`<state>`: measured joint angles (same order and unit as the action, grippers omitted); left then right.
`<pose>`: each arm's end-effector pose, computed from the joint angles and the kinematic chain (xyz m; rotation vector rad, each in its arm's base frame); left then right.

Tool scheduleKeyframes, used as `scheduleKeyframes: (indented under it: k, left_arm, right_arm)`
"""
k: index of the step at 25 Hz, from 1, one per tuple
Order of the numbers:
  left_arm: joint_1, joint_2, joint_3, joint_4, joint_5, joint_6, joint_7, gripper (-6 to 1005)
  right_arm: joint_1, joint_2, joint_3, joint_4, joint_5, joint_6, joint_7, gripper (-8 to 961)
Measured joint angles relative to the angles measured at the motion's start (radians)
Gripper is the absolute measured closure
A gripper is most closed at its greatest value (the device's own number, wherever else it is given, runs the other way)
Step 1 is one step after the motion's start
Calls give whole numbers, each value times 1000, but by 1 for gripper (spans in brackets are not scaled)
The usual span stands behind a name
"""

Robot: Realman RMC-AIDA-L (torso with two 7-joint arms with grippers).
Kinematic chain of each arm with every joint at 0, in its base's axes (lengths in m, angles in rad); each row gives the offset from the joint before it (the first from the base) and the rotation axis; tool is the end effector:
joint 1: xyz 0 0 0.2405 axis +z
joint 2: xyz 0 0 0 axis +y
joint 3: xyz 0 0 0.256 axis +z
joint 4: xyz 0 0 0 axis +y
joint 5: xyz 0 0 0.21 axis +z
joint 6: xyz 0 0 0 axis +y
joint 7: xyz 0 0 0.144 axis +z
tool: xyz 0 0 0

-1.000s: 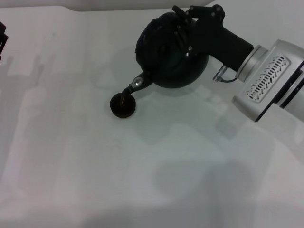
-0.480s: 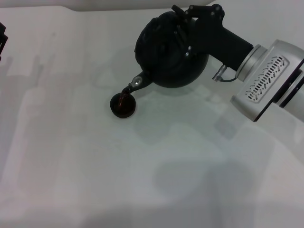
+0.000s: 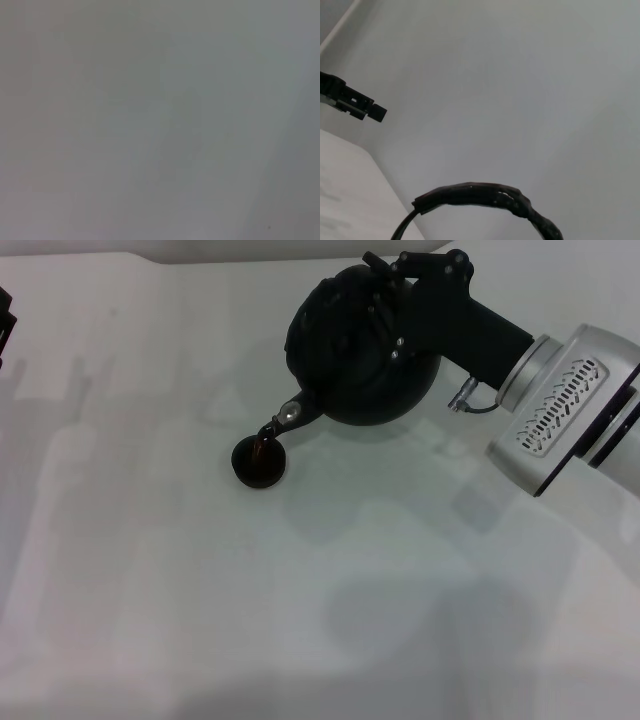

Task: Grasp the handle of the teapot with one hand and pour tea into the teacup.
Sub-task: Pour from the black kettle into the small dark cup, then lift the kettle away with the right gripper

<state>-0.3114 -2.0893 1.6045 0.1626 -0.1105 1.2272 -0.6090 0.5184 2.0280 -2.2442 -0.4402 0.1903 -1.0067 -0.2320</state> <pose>-0.3551 0.2984 0.0059 -1.4690 -0.8330 -0.9722 0.2176 0.3480 -0.0774 -2.1077 -0.3495 0.5599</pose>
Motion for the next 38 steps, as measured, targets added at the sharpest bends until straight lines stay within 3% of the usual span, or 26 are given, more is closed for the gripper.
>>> scheduleKeyframes:
  k: [24, 38]
  left_arm:
    - [-2, 0, 0, 0, 1, -4, -2, 198]
    - [-4, 0, 0, 0, 0, -27, -2, 198]
  right_arm:
    - [2, 0, 0, -1, 30, 13, 3, 832]
    - [-3, -4, -5, -1, 42, 11, 209, 832]
